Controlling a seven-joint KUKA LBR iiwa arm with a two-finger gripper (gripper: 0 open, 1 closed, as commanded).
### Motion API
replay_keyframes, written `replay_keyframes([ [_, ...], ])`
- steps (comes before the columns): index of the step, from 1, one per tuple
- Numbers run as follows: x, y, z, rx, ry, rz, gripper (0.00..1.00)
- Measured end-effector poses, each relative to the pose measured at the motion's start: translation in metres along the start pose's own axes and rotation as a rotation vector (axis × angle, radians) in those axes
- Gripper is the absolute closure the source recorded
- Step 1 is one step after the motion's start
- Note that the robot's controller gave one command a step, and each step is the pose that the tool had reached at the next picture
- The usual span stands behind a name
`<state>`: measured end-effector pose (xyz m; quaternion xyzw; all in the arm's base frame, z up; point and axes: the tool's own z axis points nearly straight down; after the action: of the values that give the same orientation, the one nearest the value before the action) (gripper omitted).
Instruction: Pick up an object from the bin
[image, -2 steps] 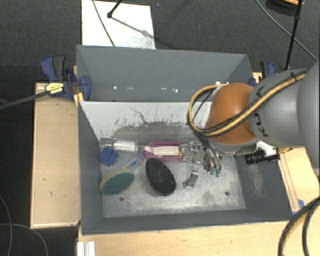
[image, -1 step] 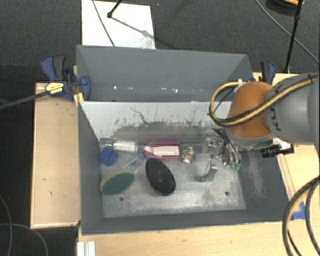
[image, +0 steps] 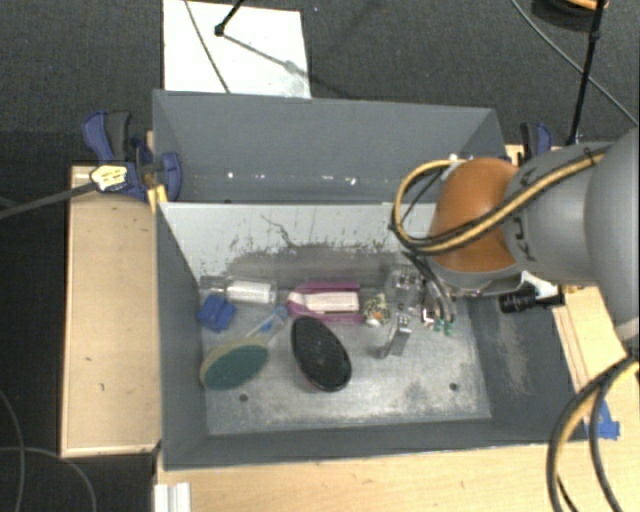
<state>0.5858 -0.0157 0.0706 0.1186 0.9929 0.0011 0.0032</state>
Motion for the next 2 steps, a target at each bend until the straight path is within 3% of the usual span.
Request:
replay_keyframes([
  [1,0.0127,0.0236,0.0000,0.001,0.005,0.051,0.00],
  [2,0.0122,0.0223,-0.0002,0.002,0.004,0.051,1.00],
])
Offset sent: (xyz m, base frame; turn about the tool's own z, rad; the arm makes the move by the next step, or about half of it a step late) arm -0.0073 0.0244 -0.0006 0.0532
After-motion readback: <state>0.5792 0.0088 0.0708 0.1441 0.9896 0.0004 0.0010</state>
